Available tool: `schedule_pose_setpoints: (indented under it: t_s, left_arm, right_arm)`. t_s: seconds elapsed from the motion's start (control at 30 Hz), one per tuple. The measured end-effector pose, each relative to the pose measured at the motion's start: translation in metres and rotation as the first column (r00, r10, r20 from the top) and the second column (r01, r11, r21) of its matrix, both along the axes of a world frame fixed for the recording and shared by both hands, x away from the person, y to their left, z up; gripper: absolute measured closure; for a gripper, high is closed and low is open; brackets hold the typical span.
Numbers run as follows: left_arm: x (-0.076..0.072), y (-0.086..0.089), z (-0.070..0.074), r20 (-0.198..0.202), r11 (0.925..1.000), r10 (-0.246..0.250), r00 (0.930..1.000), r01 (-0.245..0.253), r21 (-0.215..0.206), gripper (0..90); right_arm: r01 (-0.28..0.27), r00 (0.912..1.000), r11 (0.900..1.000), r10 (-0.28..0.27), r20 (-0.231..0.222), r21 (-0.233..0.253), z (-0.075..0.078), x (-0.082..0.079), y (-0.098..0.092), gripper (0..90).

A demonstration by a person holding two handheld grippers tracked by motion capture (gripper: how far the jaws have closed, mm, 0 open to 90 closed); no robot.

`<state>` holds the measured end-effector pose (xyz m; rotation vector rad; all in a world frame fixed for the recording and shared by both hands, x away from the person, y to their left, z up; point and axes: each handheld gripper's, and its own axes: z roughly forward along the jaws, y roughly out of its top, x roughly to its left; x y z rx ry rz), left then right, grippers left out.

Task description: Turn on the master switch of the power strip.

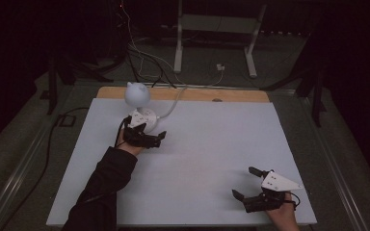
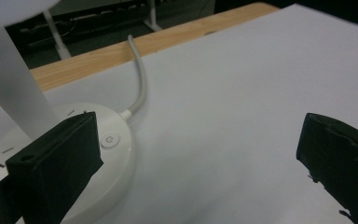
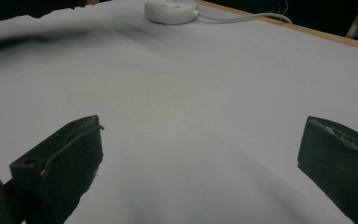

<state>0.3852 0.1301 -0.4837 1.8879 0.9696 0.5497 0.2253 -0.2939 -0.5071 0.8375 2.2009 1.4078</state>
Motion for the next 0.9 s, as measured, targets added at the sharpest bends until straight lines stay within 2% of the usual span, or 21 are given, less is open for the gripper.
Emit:
schedule_pose_setpoints:
  t_s: [0.17,0.4,0.43,0.5,0.6,0.63,0.7,0.8,0.9]
  left_arm:
    - [0.006,-0.002,-0.006,-0.002,0.9997,0.012,0.9999,-0.012,0.023,0.3]
    - [0.014,-0.002,-0.012,0.000,0.9971,0.061,0.9981,-0.061,0.044,11.1]
    - [0.015,-0.001,-0.014,0.004,0.9959,0.076,0.9971,-0.076,0.049,16.2]
    - [0.016,-0.001,-0.015,0.000,0.9956,0.081,0.9967,-0.081,0.048,17.2]
    - [0.017,0.000,-0.016,0.003,0.9946,0.094,0.9956,-0.094,0.045,25.4]
    - [0.018,0.001,-0.017,0.007,0.9934,0.104,0.9946,-0.104,0.048,34.3]
    - [0.019,0.001,-0.017,0.006,0.9933,0.104,0.9946,-0.104,0.049,37.4]
    - [0.021,0.001,-0.018,0.007,0.9913,0.117,0.9931,-0.117,0.060,51.8]
    - [0.025,0.003,-0.019,0.003,0.9873,0.145,0.9894,-0.145,0.066,59.9]
  right_arm:
    - [0.001,1.0000,1.000,-0.001,-0.001,0.001,0.000,0.000,0.000,0.0]
    - [0.000,1.0000,1.000,0.000,-0.001,0.003,0.000,0.000,-0.001,0.0]
    - [-0.001,1.0000,1.000,0.001,0.000,0.004,0.000,0.000,-0.001,0.0]
    - [-0.001,1.0000,1.000,0.001,0.000,0.004,0.000,0.000,-0.001,0.0]
    - [-0.002,1.0000,1.000,0.002,0.000,0.005,0.000,0.000,-0.001,0.0]
    - [-0.003,1.0000,1.000,0.003,-0.001,0.005,0.000,0.000,-0.001,0.0]
    - [-0.003,1.0000,1.000,0.003,-0.001,0.005,0.000,0.000,-0.001,0.0]
    - [-0.005,1.0000,1.000,0.005,-0.003,0.005,0.000,0.000,-0.001,0.0]
    - [-0.004,1.0000,1.000,0.004,-0.001,0.005,0.000,0.000,0.000,0.0]
